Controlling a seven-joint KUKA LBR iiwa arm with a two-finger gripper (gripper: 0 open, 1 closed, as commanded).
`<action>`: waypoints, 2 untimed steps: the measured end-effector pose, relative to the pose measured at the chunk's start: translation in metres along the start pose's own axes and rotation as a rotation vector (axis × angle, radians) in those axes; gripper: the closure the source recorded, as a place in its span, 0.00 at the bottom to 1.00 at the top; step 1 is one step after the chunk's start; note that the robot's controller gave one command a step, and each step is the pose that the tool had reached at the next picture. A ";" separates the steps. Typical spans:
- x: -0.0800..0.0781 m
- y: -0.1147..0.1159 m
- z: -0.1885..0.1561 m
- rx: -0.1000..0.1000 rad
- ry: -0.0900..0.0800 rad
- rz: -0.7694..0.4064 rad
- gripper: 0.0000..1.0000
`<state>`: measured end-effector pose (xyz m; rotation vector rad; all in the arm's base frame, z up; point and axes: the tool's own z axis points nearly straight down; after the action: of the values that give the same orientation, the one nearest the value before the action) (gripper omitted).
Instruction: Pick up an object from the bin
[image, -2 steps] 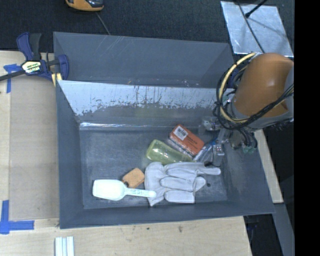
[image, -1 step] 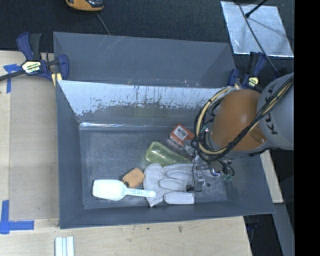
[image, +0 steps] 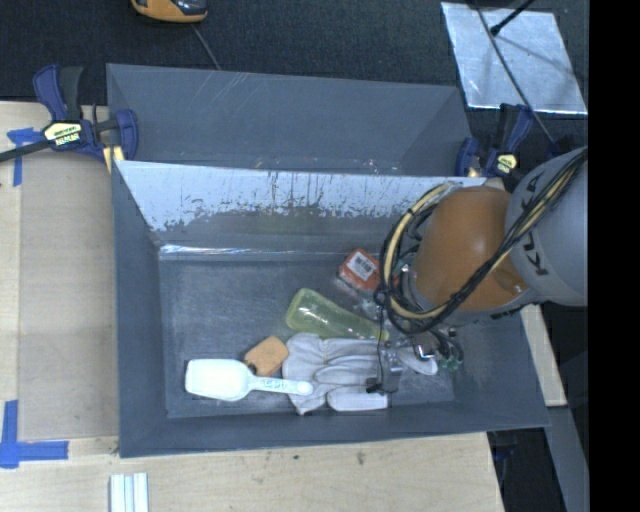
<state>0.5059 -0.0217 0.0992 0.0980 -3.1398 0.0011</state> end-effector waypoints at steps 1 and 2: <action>-0.008 0.026 -0.003 0.000 -0.007 0.111 0.00; 0.008 0.042 0.029 0.001 -0.009 0.031 0.00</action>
Offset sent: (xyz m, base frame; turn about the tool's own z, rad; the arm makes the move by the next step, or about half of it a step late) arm -0.0129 0.0425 -0.0292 0.0303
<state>0.4953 0.0193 0.0701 0.0499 -3.1504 0.0022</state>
